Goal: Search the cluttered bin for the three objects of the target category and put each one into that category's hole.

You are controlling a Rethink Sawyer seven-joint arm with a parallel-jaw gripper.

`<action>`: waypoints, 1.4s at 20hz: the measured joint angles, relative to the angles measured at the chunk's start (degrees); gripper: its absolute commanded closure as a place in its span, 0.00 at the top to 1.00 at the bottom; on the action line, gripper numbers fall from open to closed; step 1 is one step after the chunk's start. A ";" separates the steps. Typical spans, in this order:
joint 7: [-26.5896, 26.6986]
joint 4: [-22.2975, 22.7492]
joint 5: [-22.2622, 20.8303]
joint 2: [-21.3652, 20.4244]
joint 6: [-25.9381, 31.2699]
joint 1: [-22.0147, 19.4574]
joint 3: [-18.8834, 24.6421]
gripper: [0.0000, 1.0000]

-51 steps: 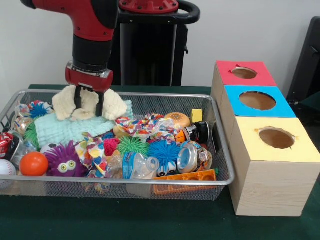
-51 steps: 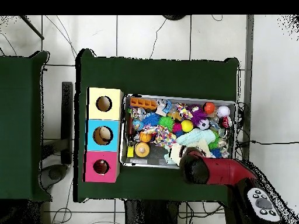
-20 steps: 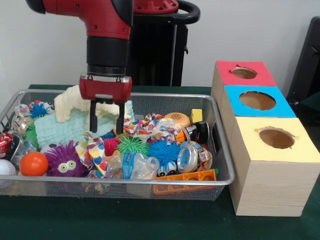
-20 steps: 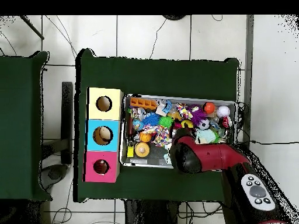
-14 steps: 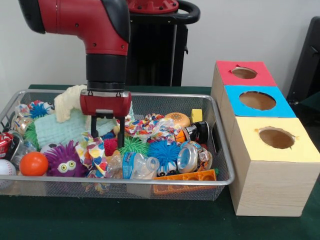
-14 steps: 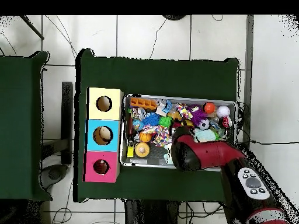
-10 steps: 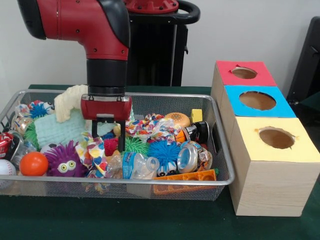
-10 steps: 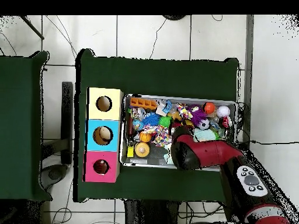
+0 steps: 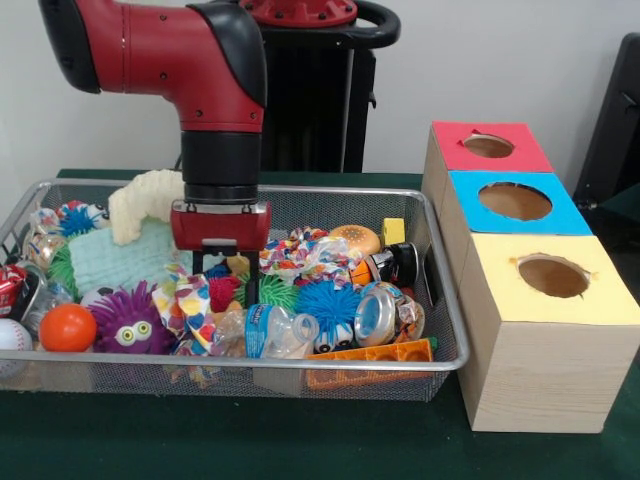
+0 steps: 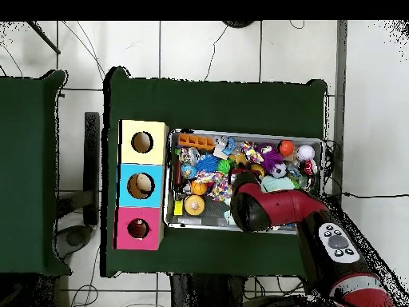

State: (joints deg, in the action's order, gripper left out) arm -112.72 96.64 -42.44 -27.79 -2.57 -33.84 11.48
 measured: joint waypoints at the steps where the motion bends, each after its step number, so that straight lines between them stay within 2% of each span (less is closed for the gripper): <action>1: 0.00 -0.01 0.00 0.02 0.00 0.01 0.00 1.00; 7: 0.00 0.01 0.00 0.17 0.24 -0.80 0.57 1.00; 16: 0.00 -0.02 3.10 0.49 6.83 -7.90 6.60 1.00; 28: 0.01 -0.13 6.18 0.77 12.39 -8.60 8.72 1.00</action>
State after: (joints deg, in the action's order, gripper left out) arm -112.71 96.51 -36.26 -27.03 9.83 -42.44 20.20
